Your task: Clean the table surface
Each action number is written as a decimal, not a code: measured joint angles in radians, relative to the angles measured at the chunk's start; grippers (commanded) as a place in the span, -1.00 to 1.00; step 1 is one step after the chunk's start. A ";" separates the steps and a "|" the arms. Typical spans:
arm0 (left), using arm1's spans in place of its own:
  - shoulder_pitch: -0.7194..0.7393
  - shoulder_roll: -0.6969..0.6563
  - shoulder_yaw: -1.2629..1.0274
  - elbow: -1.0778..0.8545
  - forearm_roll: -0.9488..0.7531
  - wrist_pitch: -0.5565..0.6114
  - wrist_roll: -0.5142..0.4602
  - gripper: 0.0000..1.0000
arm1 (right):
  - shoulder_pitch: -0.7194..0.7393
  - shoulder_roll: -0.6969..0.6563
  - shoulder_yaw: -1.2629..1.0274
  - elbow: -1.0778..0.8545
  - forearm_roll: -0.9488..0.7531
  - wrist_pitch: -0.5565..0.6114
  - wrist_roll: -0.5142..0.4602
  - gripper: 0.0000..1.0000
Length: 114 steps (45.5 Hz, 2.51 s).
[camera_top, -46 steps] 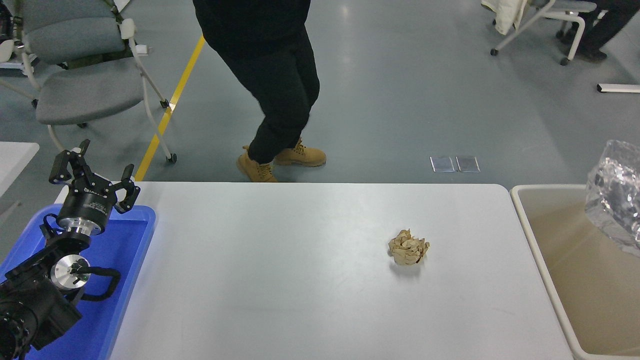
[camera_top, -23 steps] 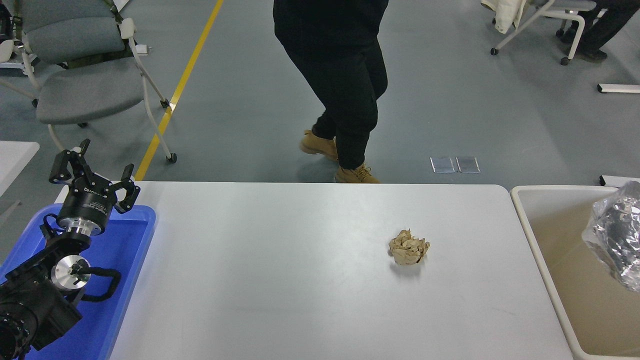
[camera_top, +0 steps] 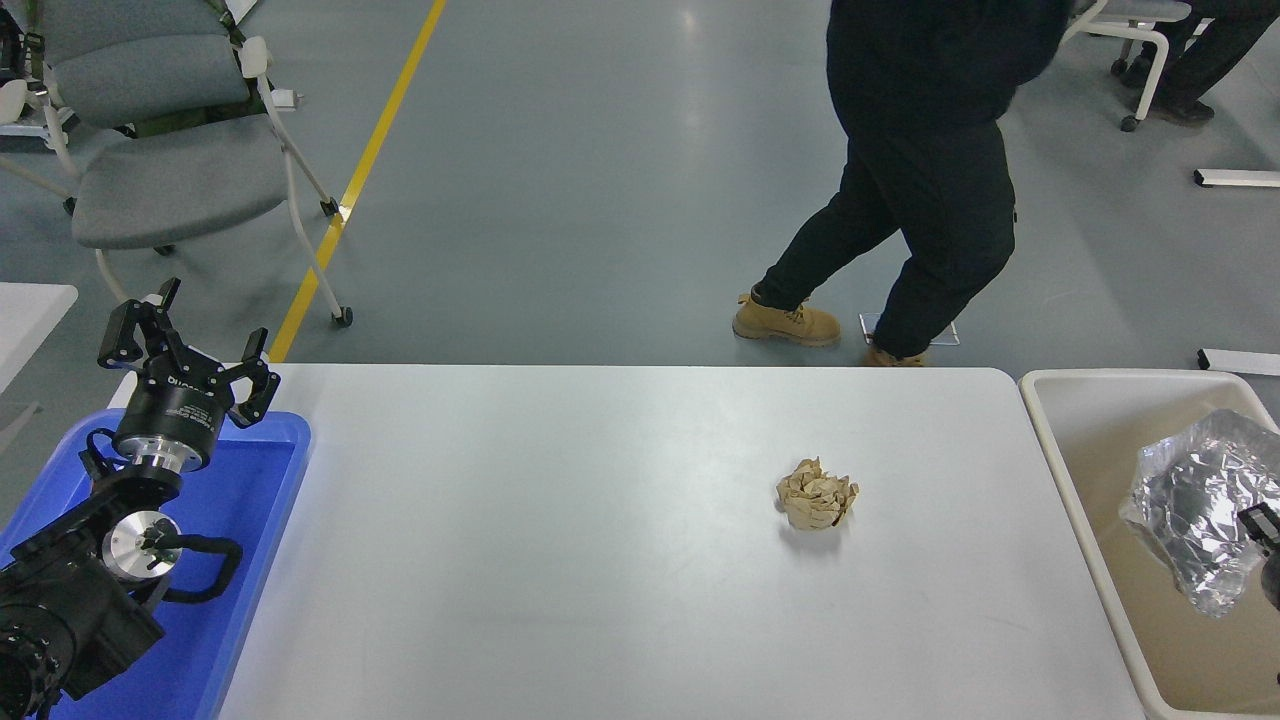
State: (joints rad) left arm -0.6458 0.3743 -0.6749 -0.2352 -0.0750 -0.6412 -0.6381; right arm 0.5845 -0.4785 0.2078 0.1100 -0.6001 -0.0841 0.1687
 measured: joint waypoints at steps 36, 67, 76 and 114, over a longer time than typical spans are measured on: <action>0.000 0.000 0.000 0.000 0.000 0.000 0.000 1.00 | 0.075 -0.218 0.034 0.343 0.129 -0.017 -0.001 0.96; 0.000 0.000 0.000 0.000 0.000 0.000 0.000 1.00 | 0.011 -0.519 0.324 1.053 0.297 0.053 0.018 0.97; 0.000 0.000 0.000 0.000 0.000 0.001 0.000 1.00 | -0.023 -0.371 0.432 1.103 0.359 0.000 0.067 0.98; 0.000 0.000 0.000 0.000 0.000 0.000 0.000 1.00 | -0.022 0.215 0.622 0.837 0.292 -0.061 0.255 0.97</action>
State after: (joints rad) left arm -0.6458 0.3743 -0.6750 -0.2350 -0.0751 -0.6411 -0.6381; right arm 0.5627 -0.2638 0.8302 0.9472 -0.3084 -0.1446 0.4235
